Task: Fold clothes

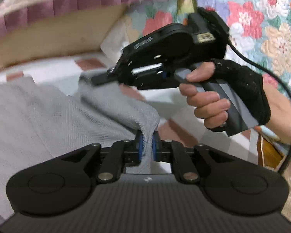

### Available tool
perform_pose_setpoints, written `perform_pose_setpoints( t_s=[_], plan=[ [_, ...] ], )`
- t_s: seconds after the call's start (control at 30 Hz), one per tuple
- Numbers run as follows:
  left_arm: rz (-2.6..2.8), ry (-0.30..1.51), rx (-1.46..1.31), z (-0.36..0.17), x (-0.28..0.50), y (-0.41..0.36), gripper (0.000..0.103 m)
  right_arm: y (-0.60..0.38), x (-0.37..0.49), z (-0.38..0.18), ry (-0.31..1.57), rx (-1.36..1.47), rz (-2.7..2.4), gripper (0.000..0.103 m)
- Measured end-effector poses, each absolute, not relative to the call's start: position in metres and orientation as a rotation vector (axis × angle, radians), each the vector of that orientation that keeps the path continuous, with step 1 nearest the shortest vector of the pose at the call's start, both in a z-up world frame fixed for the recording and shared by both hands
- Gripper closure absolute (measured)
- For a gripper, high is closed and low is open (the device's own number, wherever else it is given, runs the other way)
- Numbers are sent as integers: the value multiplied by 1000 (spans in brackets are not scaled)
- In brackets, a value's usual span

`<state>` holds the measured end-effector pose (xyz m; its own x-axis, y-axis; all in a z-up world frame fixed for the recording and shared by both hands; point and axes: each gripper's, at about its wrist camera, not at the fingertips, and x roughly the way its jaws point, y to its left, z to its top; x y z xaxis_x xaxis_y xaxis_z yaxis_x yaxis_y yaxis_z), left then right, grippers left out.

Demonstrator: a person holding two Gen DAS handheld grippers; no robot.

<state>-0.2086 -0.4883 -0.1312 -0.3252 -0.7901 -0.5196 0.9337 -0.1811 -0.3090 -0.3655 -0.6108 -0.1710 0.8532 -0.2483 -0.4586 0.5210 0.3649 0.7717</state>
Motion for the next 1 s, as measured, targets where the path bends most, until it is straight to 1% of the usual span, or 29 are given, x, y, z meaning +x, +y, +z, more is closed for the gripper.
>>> perform_pose_setpoints(
  t_s=[0.03, 0.07, 0.13, 0.17, 0.27, 0.33, 0.37, 0.43, 0.47, 0.5, 0.53, 0.6, 0.63, 0.67, 0.7, 0.73, 0.77, 0.83, 0.9, 0.97, 1.0],
  plan=[
    [-1784, 683, 267, -128, -208, -487, 48, -613, -374, -161, 227, 1057, -513, 96],
    [-1790, 684, 253, -127, -209, -488, 33, -615, -383, -153, 193, 1018, -544, 96],
    [-1792, 698, 249, -128, -210, -490, 32, -622, -398, -147, 187, 969, -637, 93],
    [-1778, 721, 277, -133, -210, -493, 32, -626, -404, -151, 204, 972, -686, 89],
    [-1738, 795, 308, -148, -208, -499, 32, -635, -419, -164, 228, 1034, -824, 88],
    [-1744, 839, 263, -151, -204, -497, 32, -637, -424, -166, 232, 1064, -853, 79],
    [-1752, 860, 245, -152, -202, -496, 32, -637, -425, -166, 233, 1080, -851, 71],
    [-1775, 900, 218, -153, -200, -494, 32, -634, -421, -167, 235, 1119, -780, 68],
    [-1779, 917, 222, -153, -200, -495, 32, -633, -417, -167, 245, 1131, -752, 60],
    [-1777, 930, 235, -153, -201, -494, 32, -631, -410, -170, 271, 1130, -737, 44],
    [-1775, 935, 246, -153, -201, -494, 32, -629, -403, -173, 298, 1129, -721, 40],
    [-1769, 926, 261, -150, -201, -488, 32, -625, -389, -178, 351, 1126, -690, 40],
    [-1762, 924, 258, -148, -201, -483, 32, -623, -381, -181, 378, 1124, -674, 40],
    [-1749, 923, 253, -146, -199, -478, 32, -621, -375, -183, 395, 1104, -670, 42],
    [-1731, 923, 245, -143, -195, -472, 32, -619, -369, -182, 396, 1049, -687, 62],
    [-1712, 921, 241, -140, -192, -467, 32, -617, -365, -181, 406, 994, -707, 89],
    [-1692, 917, 239, -136, -188, -460, 32, -613, -364, -177, 423, 930, -743, 98],
    [-1647, 908, 237, -126, -176, -442, 32, -603, -368, -166, 422, 798, -836, 99],
    [-1594, 908, 235, -116, -160, -418, 32, -606, -381, -166, 416, 780, -924, 101],
    [-1530, 906, 253, -106, -143, -390, 32, -609, -393, -168, 411, 775, -1009, 100],
    [-1497, 903, 263, -102, -135, -376, 32, -612, -398, -174, 410, 805, -1048, 96]
  ],
)
